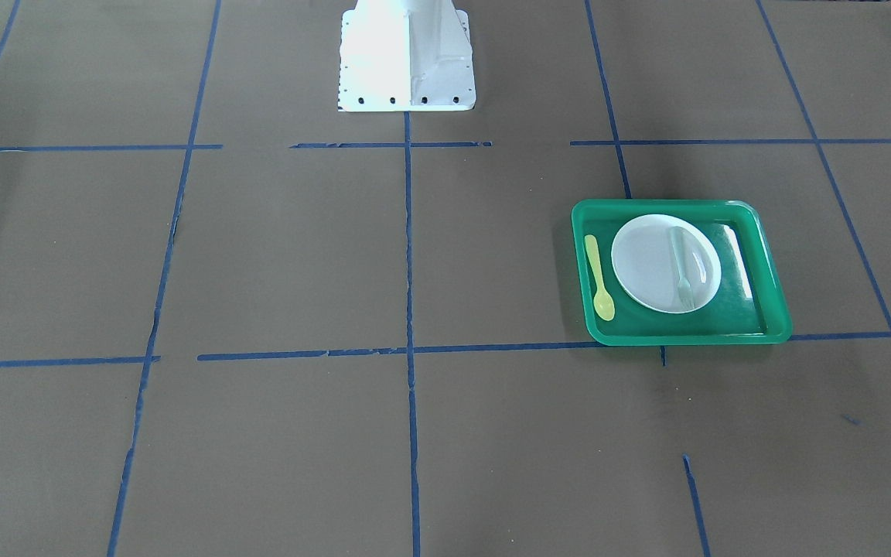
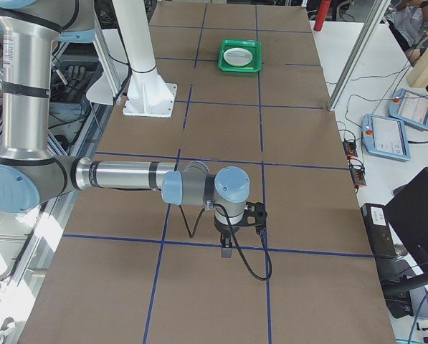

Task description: Place fork

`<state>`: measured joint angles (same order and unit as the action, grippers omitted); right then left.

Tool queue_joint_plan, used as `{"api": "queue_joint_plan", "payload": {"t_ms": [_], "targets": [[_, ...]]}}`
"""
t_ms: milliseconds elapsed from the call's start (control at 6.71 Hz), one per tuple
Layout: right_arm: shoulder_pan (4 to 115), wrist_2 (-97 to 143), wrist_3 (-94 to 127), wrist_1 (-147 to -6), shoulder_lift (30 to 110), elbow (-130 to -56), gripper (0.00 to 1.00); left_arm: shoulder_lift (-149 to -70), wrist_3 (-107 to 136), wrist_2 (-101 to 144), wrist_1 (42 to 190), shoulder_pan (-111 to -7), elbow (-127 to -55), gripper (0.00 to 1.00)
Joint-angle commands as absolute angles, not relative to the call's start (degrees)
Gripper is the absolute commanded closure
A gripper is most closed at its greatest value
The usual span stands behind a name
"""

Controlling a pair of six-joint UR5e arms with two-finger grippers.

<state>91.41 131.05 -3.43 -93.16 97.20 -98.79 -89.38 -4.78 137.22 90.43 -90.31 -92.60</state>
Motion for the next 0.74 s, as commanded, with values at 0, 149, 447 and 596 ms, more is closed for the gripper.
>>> {"api": "queue_joint_plan", "payload": {"t_ms": [0, 149, 447, 596], "targets": [[91.41, 131.04, -3.43, -93.16, 97.21, -98.79, 0.00, -89.38, -4.83, 137.37, 91.83, -90.26, -92.29, 0.00], [91.41, 131.04, -3.43, -93.16, 97.21, -98.79, 0.00, -89.47, -4.75, 137.46, 91.93, -90.35, -92.81, 0.00], [91.41, 131.04, -3.43, -93.16, 97.21, -98.79, 0.00, -89.91, -4.22, 137.55, 92.20, -90.26, -94.03, 0.00], [91.41, 131.04, -3.51, -93.16, 97.21, -98.79, 0.00, -90.09, -4.13, 137.55, 92.37, -87.91, -95.17, 0.00]]}}
